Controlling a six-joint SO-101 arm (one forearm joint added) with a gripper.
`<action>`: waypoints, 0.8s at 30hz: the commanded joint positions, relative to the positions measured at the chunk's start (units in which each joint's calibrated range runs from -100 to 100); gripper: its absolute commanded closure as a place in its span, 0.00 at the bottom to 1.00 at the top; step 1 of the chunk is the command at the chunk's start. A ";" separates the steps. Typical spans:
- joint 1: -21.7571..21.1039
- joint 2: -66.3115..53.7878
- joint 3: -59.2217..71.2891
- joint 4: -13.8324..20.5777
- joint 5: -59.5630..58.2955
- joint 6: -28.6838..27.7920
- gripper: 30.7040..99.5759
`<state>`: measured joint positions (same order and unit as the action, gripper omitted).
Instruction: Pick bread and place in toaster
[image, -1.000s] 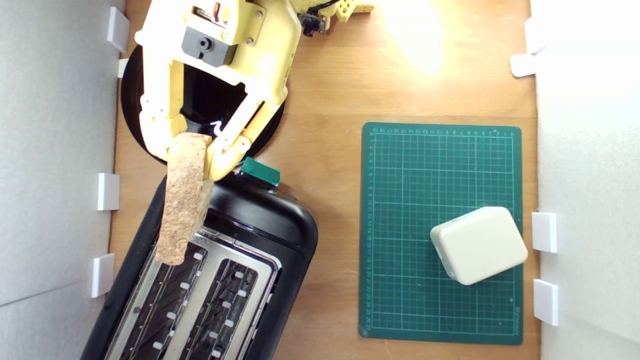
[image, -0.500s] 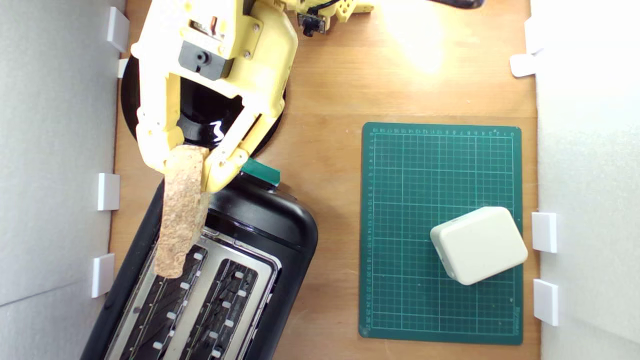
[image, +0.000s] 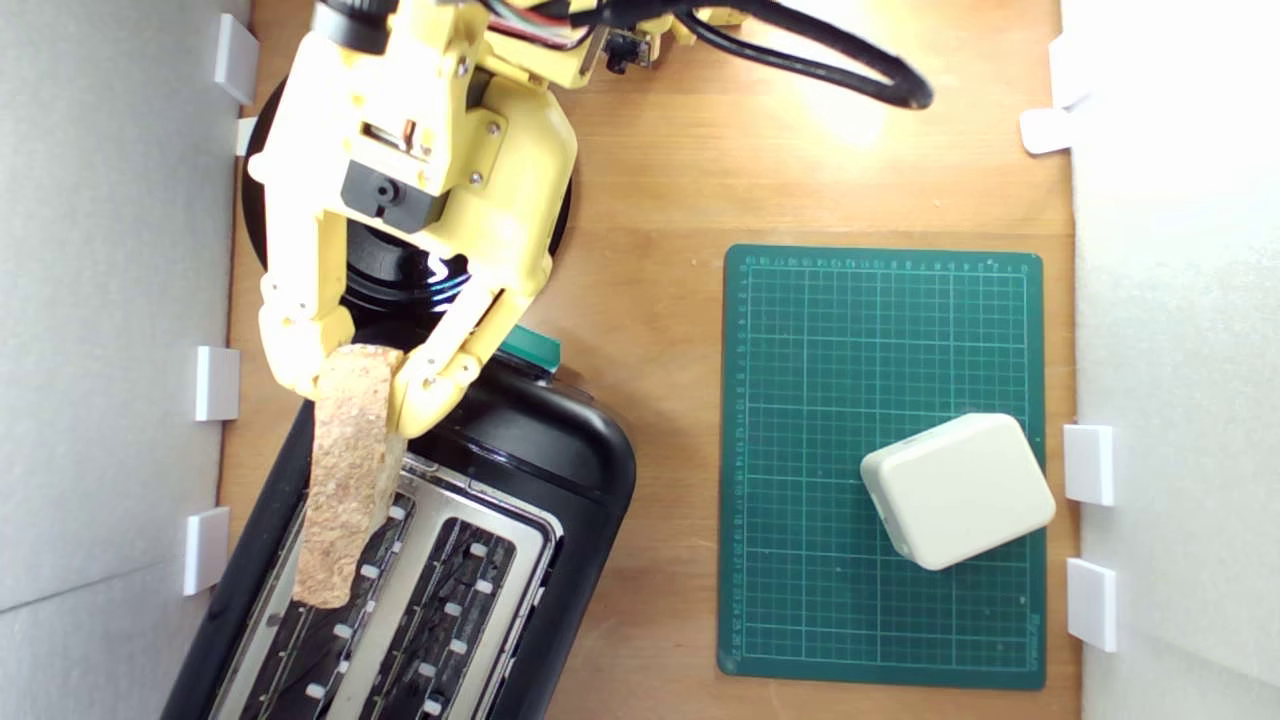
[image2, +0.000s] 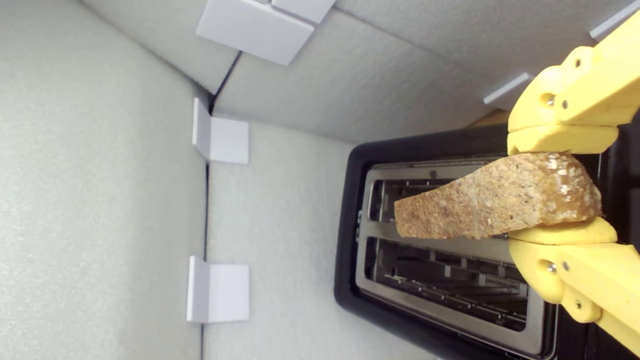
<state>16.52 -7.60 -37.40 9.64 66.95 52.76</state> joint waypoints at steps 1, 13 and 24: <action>0.88 -0.05 -3.68 0.24 -3.04 0.16 0.61; 2.41 2.94 -3.68 0.06 -3.13 0.16 0.61; 2.09 3.94 -3.68 -0.48 -3.21 0.11 0.61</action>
<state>18.26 -2.98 -37.49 9.55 66.19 52.76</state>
